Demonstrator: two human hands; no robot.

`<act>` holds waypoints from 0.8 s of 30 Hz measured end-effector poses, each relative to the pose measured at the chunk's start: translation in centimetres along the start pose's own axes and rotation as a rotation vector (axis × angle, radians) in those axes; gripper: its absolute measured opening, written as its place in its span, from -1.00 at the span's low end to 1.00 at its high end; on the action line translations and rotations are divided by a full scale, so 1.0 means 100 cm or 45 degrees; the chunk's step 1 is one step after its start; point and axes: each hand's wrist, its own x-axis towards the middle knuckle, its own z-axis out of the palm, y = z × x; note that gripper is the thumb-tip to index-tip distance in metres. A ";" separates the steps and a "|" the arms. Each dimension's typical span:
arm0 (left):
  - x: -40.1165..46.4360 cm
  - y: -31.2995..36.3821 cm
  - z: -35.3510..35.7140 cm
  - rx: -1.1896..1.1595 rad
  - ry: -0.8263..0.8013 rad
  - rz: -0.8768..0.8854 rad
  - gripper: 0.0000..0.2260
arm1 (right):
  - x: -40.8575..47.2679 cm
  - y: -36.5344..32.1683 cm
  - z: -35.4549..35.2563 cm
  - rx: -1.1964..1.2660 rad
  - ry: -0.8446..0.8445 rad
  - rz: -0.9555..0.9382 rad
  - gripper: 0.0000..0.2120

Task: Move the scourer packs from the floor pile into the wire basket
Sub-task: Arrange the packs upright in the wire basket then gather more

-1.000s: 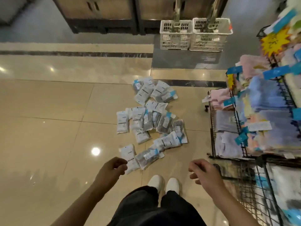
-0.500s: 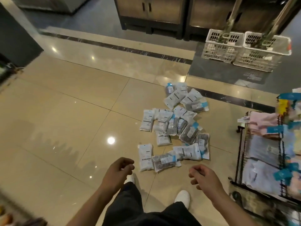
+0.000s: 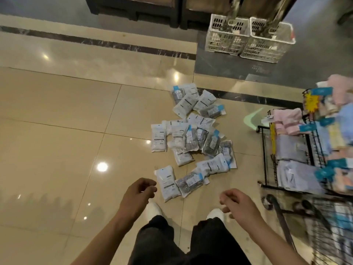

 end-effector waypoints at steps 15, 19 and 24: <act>0.119 0.073 -0.004 0.124 -0.100 -0.032 -0.87 | 0.106 -0.070 -0.004 0.264 0.040 0.061 -0.91; 0.181 0.081 0.012 0.087 -0.079 -0.054 -0.89 | 0.173 -0.088 0.008 0.213 -0.007 0.054 -0.90; 0.278 0.065 0.040 0.043 -0.160 -0.128 -0.88 | 0.271 -0.091 0.052 0.204 -0.049 0.115 -0.90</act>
